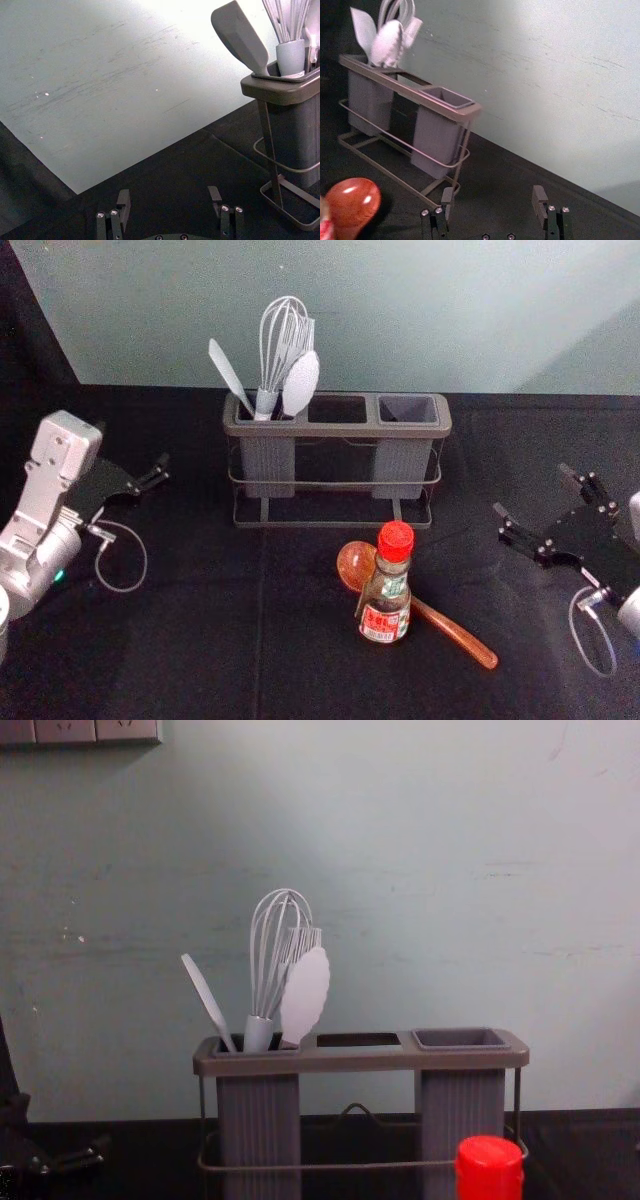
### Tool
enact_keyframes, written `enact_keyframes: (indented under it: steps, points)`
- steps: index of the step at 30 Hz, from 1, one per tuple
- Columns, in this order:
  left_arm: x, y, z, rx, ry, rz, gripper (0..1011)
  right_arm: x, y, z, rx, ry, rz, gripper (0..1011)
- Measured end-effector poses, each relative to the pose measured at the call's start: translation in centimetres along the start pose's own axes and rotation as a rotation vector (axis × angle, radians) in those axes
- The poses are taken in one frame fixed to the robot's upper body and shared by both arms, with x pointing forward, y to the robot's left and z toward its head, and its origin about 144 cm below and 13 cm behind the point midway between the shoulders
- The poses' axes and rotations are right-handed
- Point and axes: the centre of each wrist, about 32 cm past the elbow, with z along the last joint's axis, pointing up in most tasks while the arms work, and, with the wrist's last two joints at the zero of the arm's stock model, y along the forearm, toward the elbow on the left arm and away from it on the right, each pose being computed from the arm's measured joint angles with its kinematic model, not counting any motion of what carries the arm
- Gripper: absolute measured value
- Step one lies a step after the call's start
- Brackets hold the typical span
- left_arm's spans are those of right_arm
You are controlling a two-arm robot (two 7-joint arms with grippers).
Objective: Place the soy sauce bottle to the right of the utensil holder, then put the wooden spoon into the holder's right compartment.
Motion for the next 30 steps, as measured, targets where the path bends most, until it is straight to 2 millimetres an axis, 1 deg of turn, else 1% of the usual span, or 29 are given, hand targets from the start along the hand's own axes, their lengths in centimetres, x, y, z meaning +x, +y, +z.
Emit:
enact_keyframes:
  steps: [4, 14, 20, 30]
  points:
    - [0.0, 0.0, 0.0, 0.000, 0.000, 0.000, 1011, -0.2, -0.9, 0.6, 0.018, 0.021, 0.029, 1003]
    - [0.0, 0.0, 0.0, 0.000, 0.000, 0.000, 1011, -0.5, -2.1, 1.4, 0.047, 0.093, 0.127, 1003]
    - [0.0, 0.0, 0.0, 0.000, 0.000, 0.000, 1011, -0.9, -2.4, 1.5, 0.060, 0.139, 0.192, 1003]
    - [0.0, 0.0, 0.0, 0.000, 0.000, 0.000, 1011, -2.2, -2.0, 1.8, 0.086, 0.199, 0.262, 1003]
